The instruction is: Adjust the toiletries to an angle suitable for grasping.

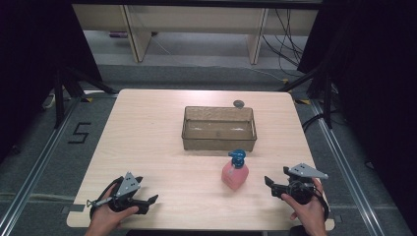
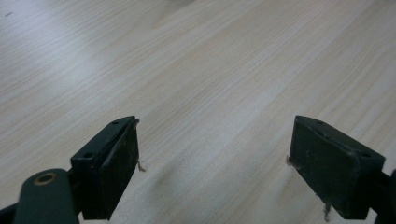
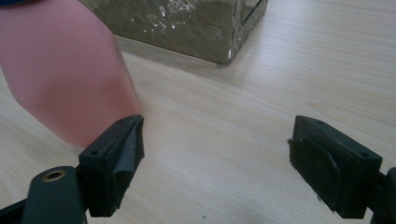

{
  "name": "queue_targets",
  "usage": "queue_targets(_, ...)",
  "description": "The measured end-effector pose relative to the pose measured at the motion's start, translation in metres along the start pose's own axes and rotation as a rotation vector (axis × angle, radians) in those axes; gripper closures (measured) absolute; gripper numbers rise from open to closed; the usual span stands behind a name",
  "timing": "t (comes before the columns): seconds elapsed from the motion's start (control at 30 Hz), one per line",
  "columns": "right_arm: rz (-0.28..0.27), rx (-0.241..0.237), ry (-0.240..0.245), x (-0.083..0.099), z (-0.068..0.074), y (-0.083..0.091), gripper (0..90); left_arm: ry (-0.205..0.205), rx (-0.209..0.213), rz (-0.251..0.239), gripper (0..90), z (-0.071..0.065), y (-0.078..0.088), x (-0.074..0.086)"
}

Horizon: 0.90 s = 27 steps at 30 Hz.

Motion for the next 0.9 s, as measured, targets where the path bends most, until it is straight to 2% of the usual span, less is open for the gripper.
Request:
queue_targets(0.03, -0.002, -0.003, -0.006, 0.000, 0.001, 0.000, 18.7, 0.000, 0.000, 0.001, 15.6, 0.000, 0.000, 0.000)
queue_targets(0.07, -0.014, -0.005, 0.023, 0.000, 0.000, -0.001, 18.8, 0.010, 0.000, 0.001, 15.6, 0.000, 0.000, 0.000)
queue_targets(0.1, -0.021, 0.008, 0.046, -0.001, -0.001, -0.001, 18.8, -0.003, 0.002, -0.001, 15.5, 0.001, 0.000, 0.000)
queue_targets(0.2, -0.027, 0.006, 0.045, -0.002, 0.000, 0.000, 18.8, 0.007, 0.000, 0.000, 15.5, 0.000, 0.000, 0.000)
queue_targets(0.27, -0.035, -0.003, 0.037, -0.002, 0.001, 0.001, 19.0, -0.008, 0.002, -0.001, 15.5, 0.001, 0.000, 0.000)
queue_targets(0.37, -0.050, 0.000, 0.051, -0.002, 0.001, 0.001, 19.1, -0.009, 0.008, 0.006, 15.5, 0.001, 0.000, 0.000)
queue_targets(0.4, -0.056, -0.004, 0.050, -0.003, 0.001, 0.001, 19.1, 0.007, 0.012, 0.008, 15.5, 0.000, 0.000, 0.000)
queue_targets(0.43, -0.047, -0.009, 0.046, -0.003, 0.002, 0.002, 18.9, 0.014, -0.003, -0.001, 15.6, 0.000, -0.001, 0.001)
queue_targets(0.5, -0.040, -0.028, 0.053, -0.002, 0.004, 0.001, 18.2, -0.003, -0.001, -0.001, 15.6, 0.001, 0.000, 0.000)
queue_targets(0.6, -0.046, -0.045, 0.054, -0.003, 0.008, 0.001, 17.0, 0.007, -0.001, -0.003, 15.5, 0.001, 0.000, 0.000)
queue_targets(0.63, -0.057, -0.041, 0.077, -0.004, 0.008, 0.001, 16.5, 0.016, 0.002, -0.003, 15.5, 0.000, 0.000, 0.000)
queue_targets(0.7, -0.072, -0.065, 0.049, -0.005, 0.011, 0.002, 15.7, 0.008, -0.001, -0.002, 15.6, 0.000, 0.000, 0.000)
queue_targets(0.9, -0.115, -0.095, 0.057, -0.007, 0.014, 0.003, 15.8, 0.005, 0.000, -0.001, 15.5, 0.001, 0.000, 0.000)
Point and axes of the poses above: each handheld gripper's, and its own axes: y roughly backward along the jaws, x roughly out of its underside, z roughly to its left, the point moved 1 cm from there along -y, roughly forward along the jaws, and after that the axes turned 1 degree about -z, right-handed, at the moved point
